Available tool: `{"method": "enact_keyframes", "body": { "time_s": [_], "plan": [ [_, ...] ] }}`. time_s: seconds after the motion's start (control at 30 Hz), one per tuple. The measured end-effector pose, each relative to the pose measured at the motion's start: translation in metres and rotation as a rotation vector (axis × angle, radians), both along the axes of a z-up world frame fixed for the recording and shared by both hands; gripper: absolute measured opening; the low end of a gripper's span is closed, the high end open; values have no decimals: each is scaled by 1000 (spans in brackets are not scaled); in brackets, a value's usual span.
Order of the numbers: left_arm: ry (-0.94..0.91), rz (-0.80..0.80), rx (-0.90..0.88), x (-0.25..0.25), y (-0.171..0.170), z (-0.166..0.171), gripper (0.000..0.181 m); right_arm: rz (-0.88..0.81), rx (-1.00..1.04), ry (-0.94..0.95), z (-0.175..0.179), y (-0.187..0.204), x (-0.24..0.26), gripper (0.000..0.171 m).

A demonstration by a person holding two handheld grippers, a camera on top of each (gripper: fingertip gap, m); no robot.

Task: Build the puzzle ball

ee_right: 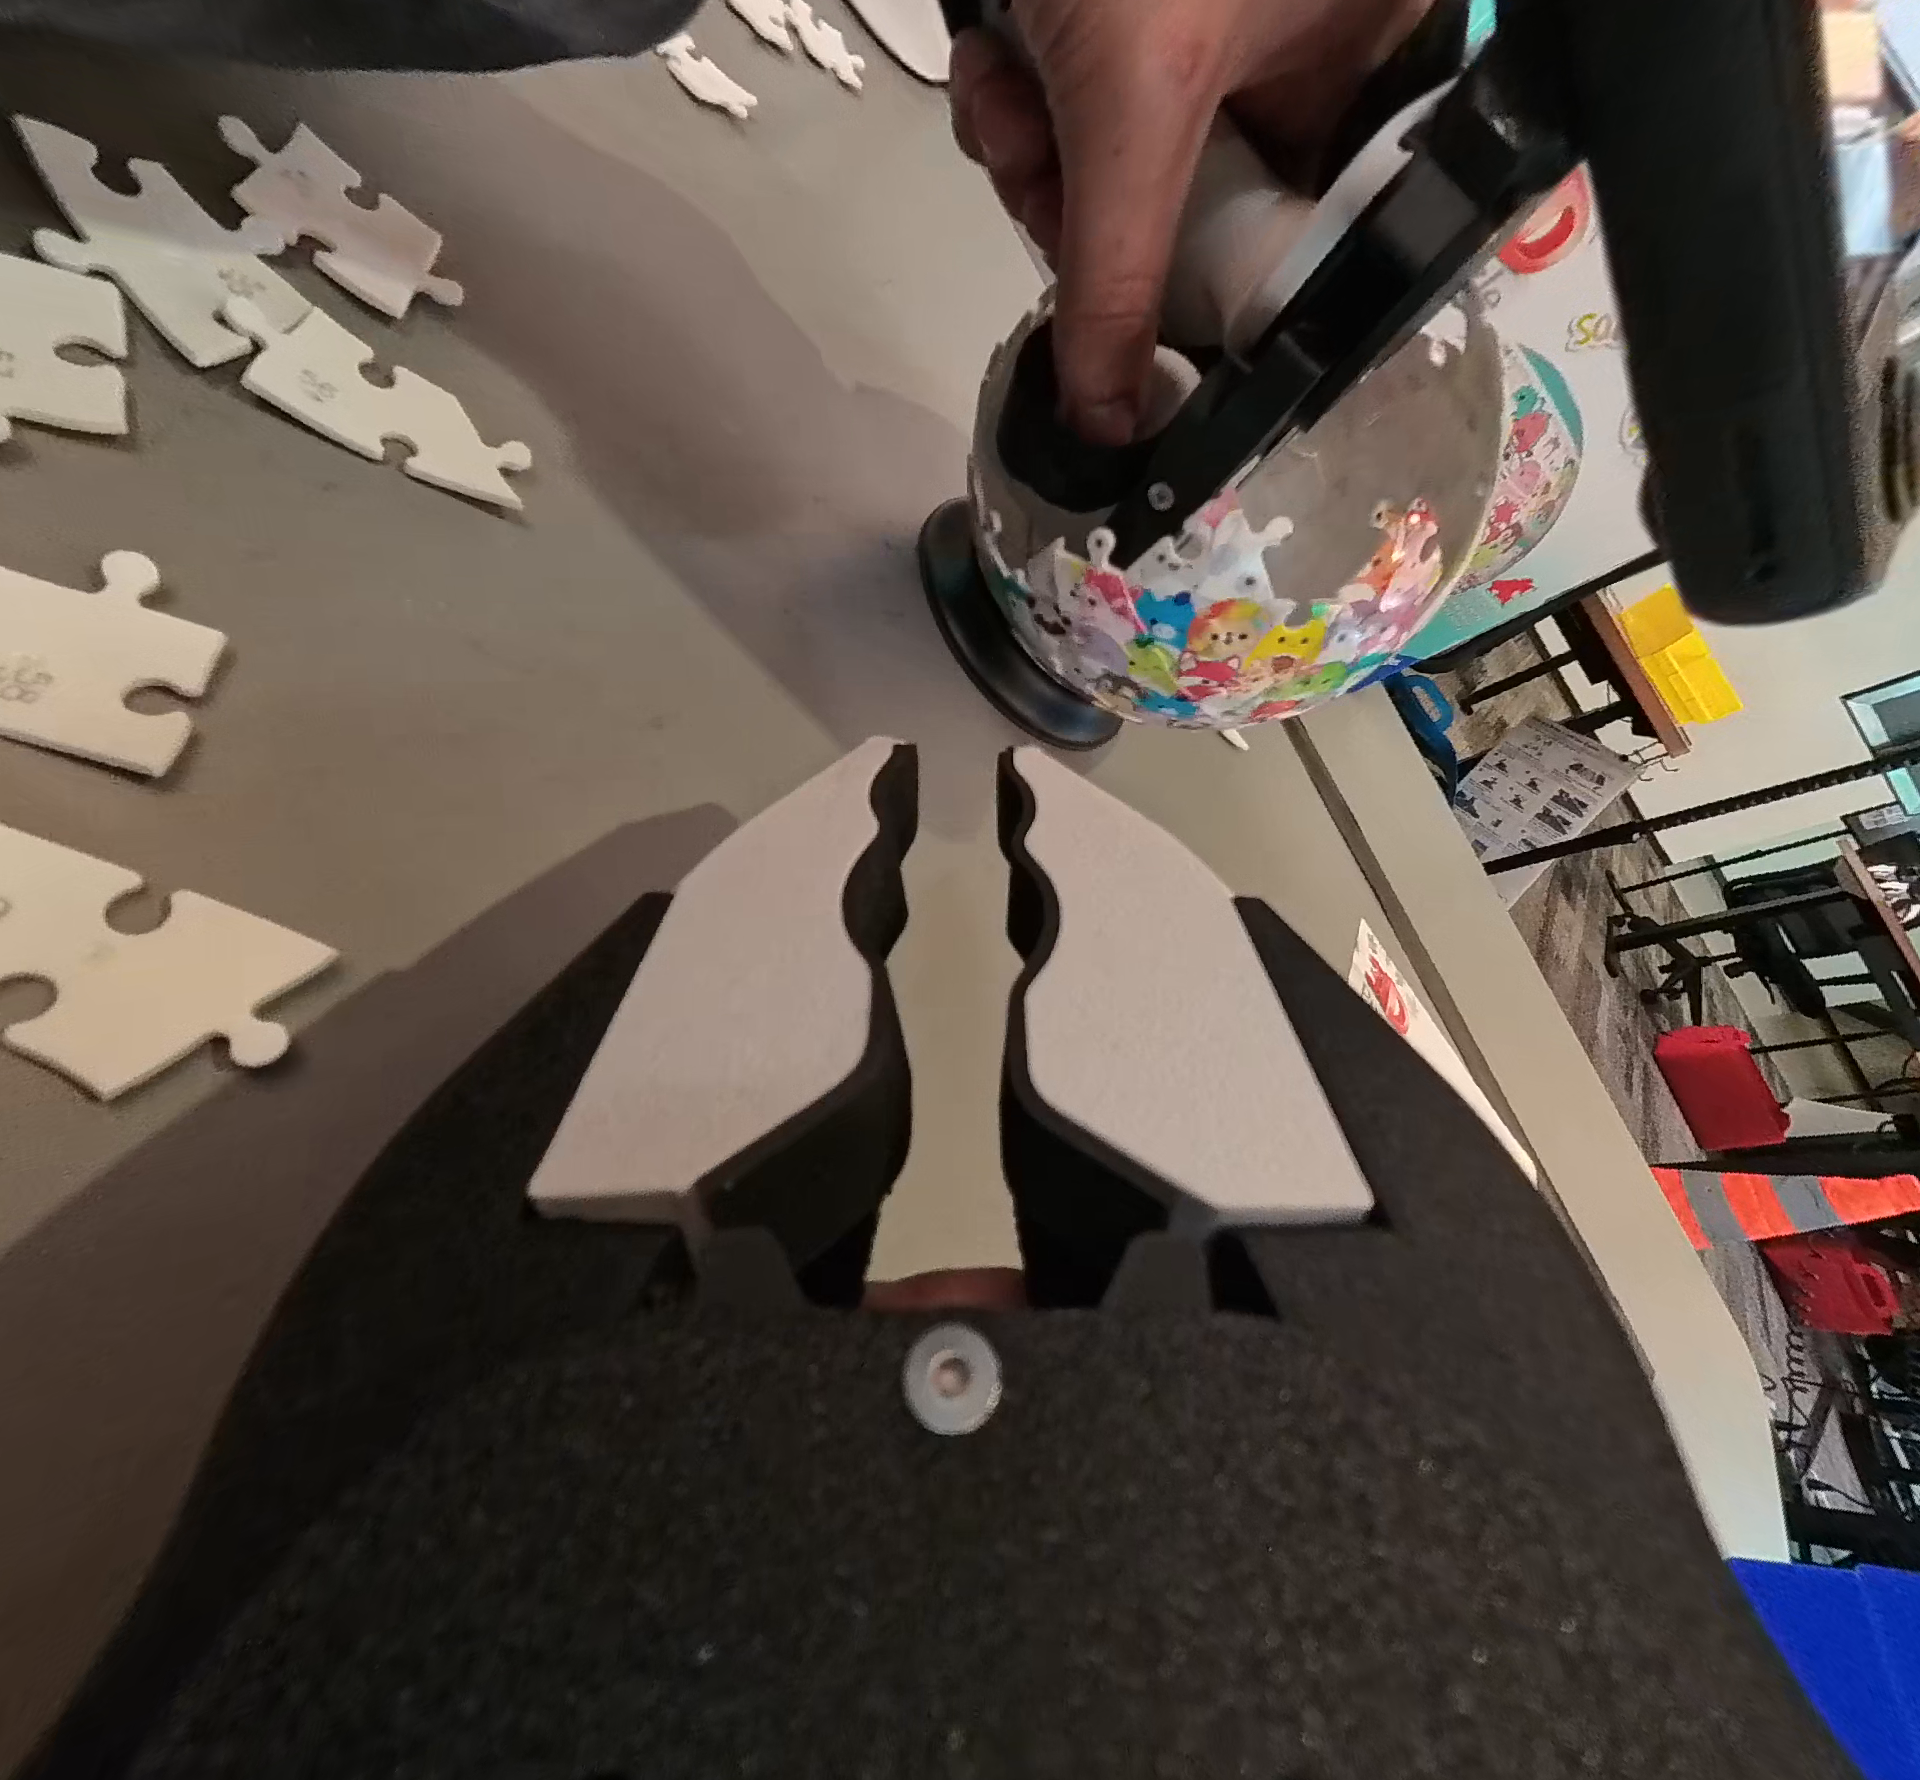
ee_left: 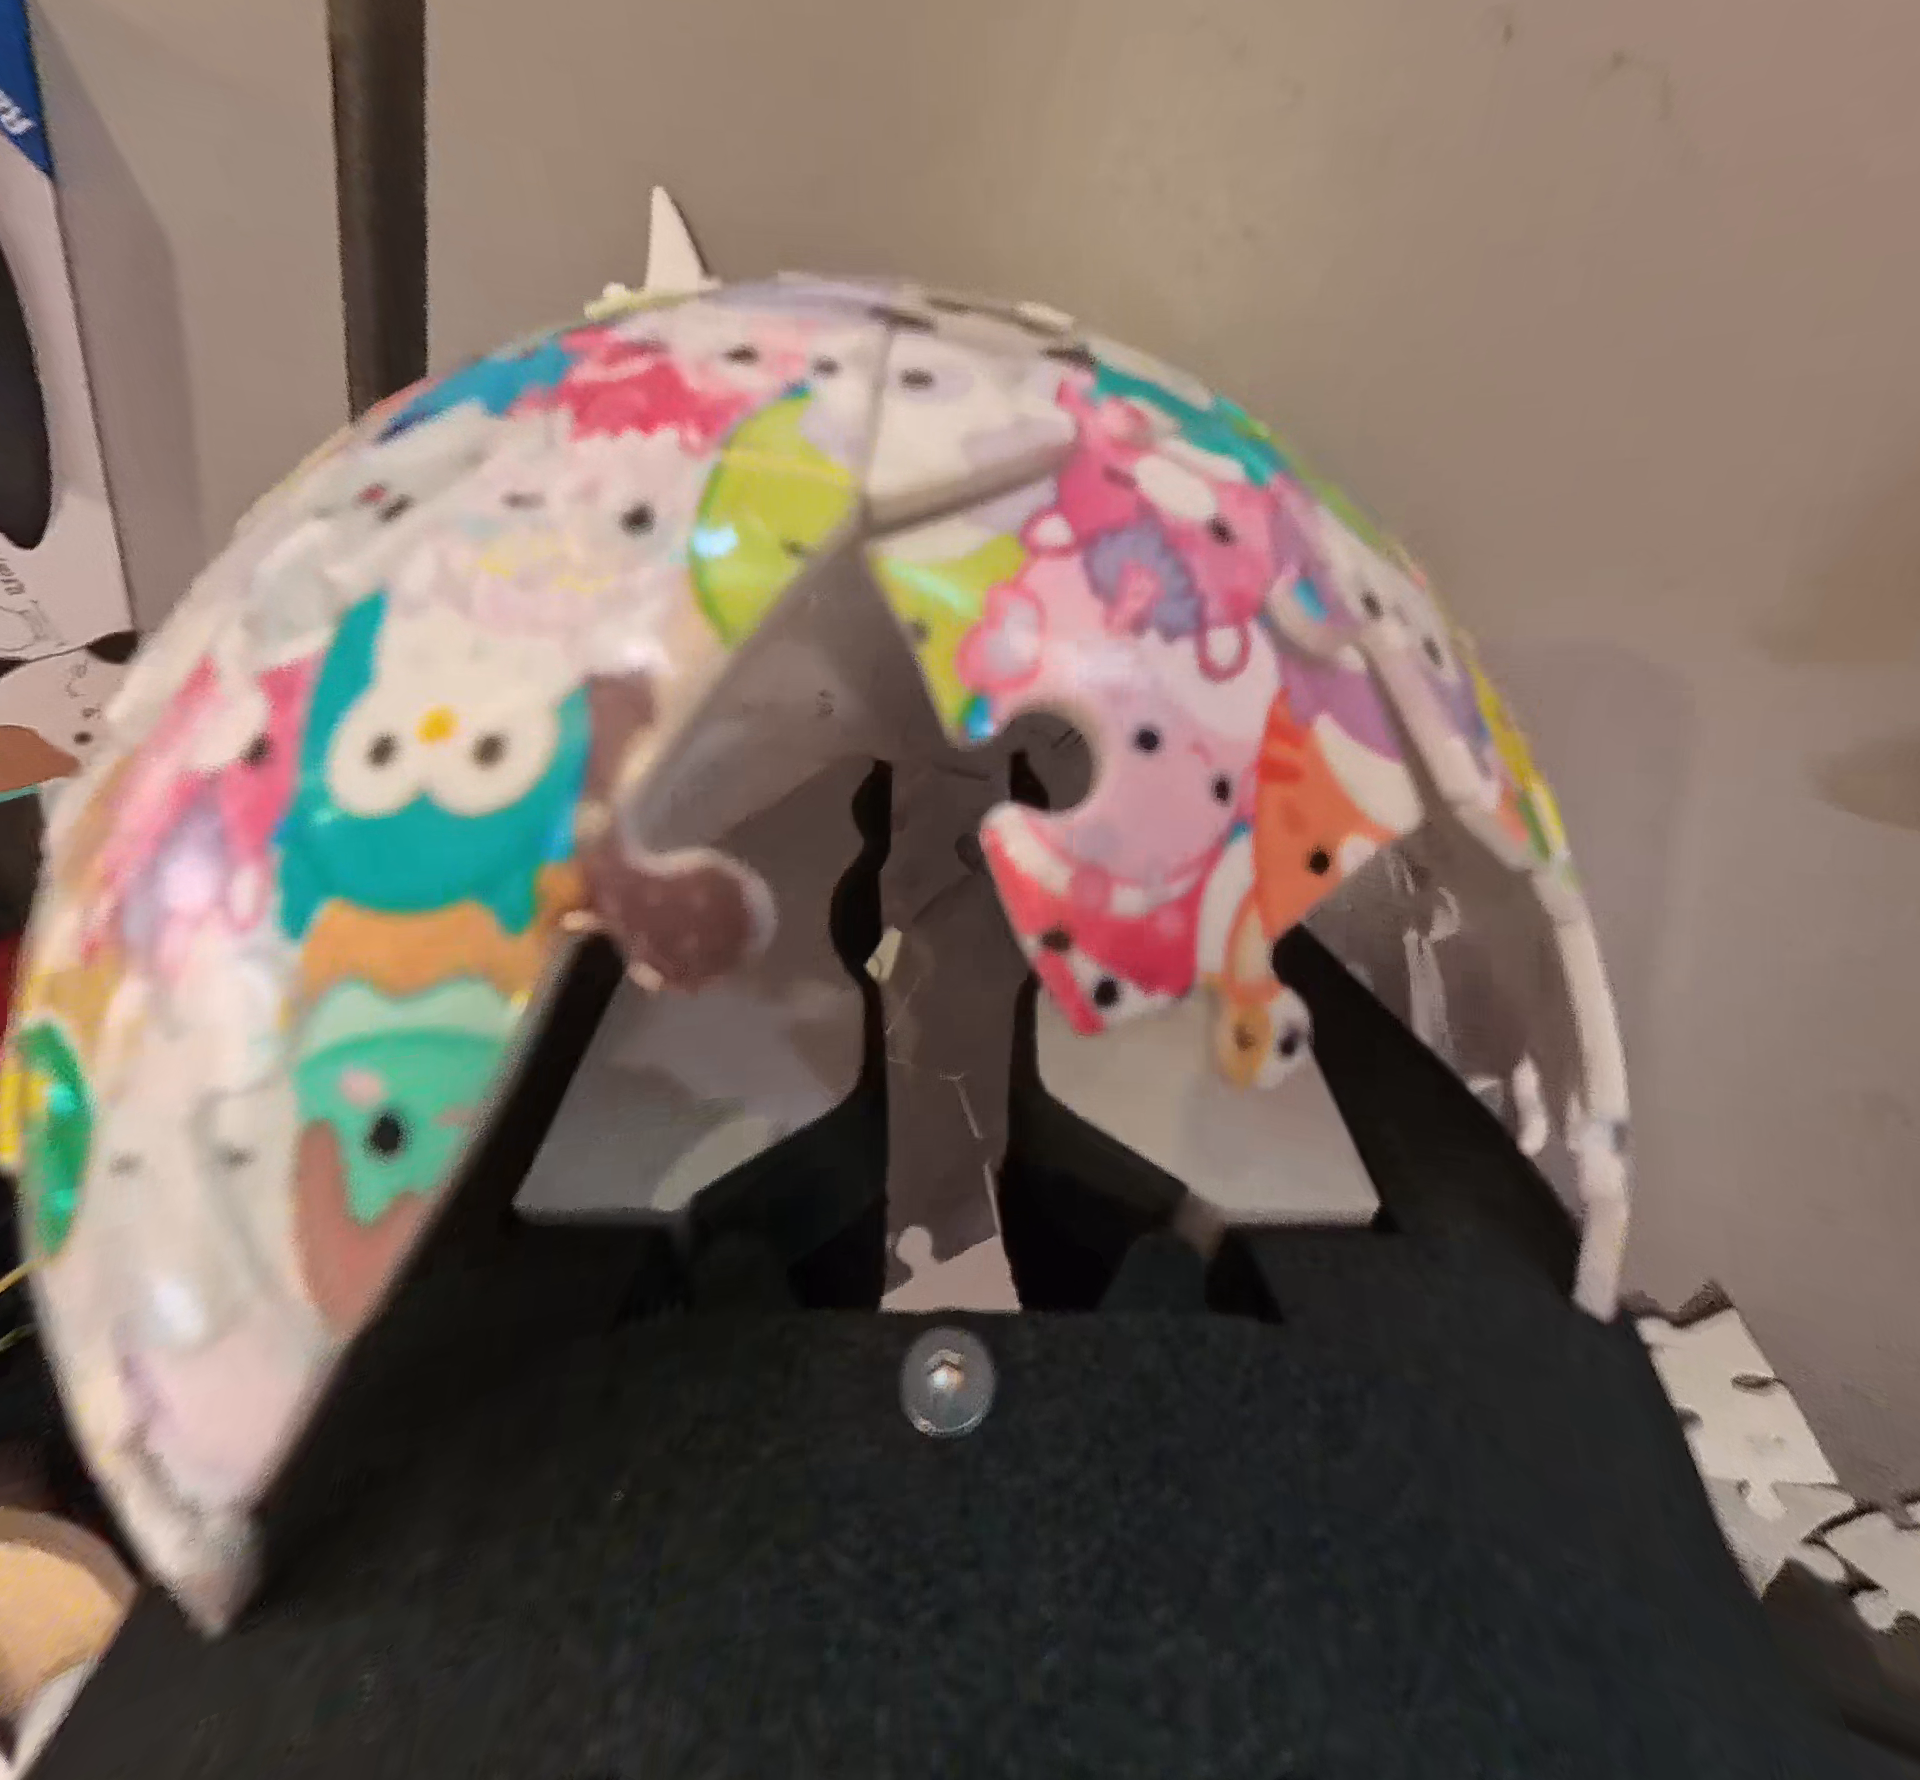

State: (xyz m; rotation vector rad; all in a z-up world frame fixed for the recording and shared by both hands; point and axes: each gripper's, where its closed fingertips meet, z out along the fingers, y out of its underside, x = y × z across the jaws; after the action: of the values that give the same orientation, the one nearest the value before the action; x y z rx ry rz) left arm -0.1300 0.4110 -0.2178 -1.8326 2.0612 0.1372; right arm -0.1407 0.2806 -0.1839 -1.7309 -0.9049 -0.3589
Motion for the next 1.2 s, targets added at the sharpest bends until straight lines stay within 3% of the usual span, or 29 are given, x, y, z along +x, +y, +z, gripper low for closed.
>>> {"method": "enact_keyframes", "body": {
  "time_s": [0.73, 1.2],
  "plan": [
    [78, 20, -89, -8, -3, -3, 23, 3, -4, -6, 0, 0, 0, 14],
    [72, 12, -89, -11, -6, -5, 0, 7, -5, -15, -1, -1, -1, 14]
  ]
}}
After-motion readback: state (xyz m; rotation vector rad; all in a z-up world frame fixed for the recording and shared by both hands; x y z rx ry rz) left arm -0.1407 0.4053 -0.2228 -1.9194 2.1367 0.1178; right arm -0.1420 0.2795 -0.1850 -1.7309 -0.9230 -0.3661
